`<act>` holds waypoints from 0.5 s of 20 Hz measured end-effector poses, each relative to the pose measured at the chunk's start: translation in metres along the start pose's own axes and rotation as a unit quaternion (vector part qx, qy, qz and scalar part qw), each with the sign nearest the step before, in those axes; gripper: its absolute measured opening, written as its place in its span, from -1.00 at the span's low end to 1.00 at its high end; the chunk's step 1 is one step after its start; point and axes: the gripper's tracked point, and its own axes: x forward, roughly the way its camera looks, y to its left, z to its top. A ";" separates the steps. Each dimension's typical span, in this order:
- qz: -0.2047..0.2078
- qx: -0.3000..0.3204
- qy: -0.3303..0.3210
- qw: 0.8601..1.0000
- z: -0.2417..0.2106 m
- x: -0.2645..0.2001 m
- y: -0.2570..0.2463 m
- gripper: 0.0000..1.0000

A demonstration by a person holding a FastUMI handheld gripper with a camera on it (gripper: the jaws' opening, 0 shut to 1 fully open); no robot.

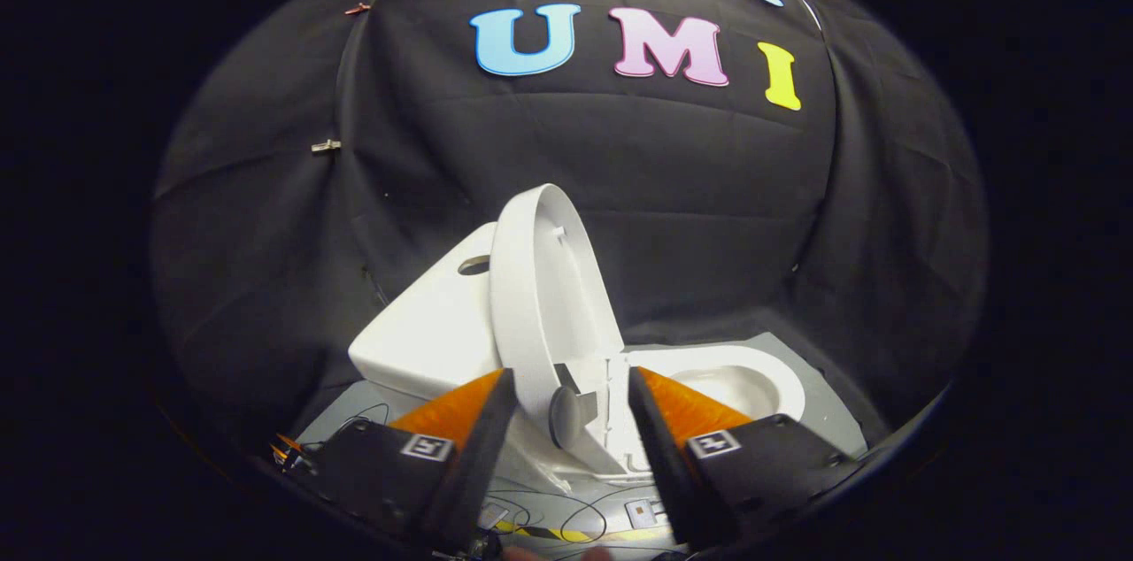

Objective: Open the toilet lid.

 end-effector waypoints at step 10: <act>0.010 -0.030 -0.049 0.998 0.051 -0.050 -0.026 1.00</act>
